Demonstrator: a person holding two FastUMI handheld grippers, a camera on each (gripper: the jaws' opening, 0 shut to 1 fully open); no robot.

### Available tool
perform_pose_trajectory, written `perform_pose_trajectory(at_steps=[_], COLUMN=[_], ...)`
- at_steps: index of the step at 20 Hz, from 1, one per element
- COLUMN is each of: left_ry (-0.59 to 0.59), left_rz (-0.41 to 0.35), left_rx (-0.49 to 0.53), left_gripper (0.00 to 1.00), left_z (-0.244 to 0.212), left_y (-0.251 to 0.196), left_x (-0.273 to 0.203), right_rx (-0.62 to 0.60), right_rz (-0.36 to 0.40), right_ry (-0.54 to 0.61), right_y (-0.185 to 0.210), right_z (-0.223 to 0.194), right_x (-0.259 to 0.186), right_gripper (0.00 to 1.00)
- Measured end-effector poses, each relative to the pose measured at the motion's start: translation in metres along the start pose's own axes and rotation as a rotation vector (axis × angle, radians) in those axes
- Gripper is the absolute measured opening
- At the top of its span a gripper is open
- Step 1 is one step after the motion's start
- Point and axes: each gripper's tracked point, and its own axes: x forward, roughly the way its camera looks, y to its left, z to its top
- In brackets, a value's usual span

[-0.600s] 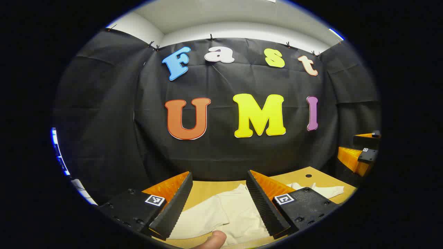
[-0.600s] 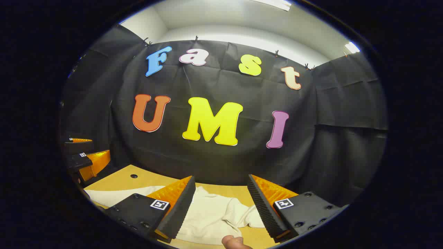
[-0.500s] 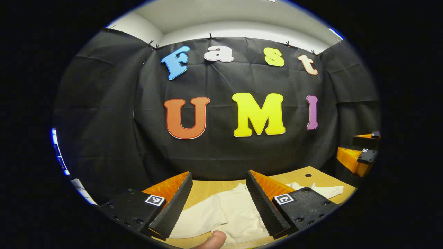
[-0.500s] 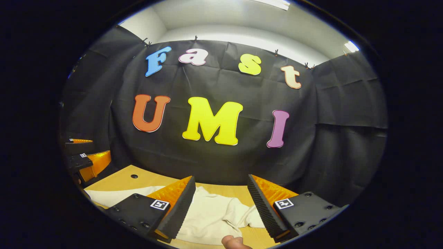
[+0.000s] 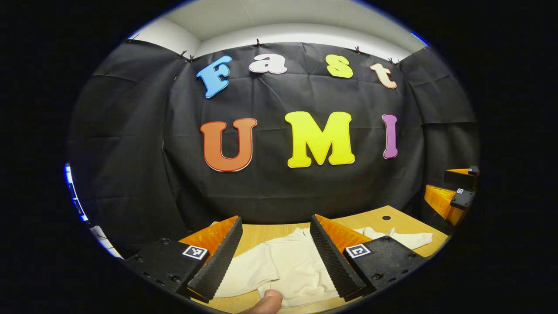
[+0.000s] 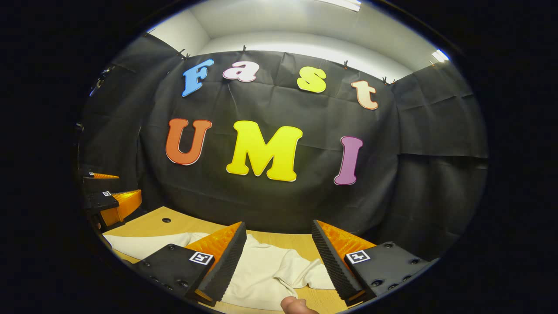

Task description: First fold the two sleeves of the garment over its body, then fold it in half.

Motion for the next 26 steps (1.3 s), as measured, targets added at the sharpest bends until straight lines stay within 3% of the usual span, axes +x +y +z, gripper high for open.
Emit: perform_pose_trajectory(at_steps=[6,14,18,22,26], left_ry=[0.034,0.095,0.135,0.182,0.195], left_rz=[0.002,0.056,0.158,0.257,0.268], left_rx=[0.004,0.033,0.066,0.061,0.075], left_gripper=[0.99,0.99,0.99,0.99,0.99], left_z=[-0.01,-0.021,-0.027,-0.037,-0.037], left_y=[-0.025,-0.062,-0.072,-0.072,-0.065], left_x=[0.006,0.001,-0.007,-0.023,-0.037], right_rx=[0.039,0.028,0.09,0.229,0.268], right_rz=[-0.057,-0.278,-0.357,-0.398,-0.423], right_ry=[0.071,0.324,0.554,0.68,0.765], right_y=[-0.052,-0.204,-0.279,-0.306,-0.313], right_z=[-0.045,-0.212,-0.332,-0.38,-0.403], right_x=[0.023,0.061,0.074,0.082,0.087], right_gripper=[0.94,0.94,0.94,0.94,0.94])
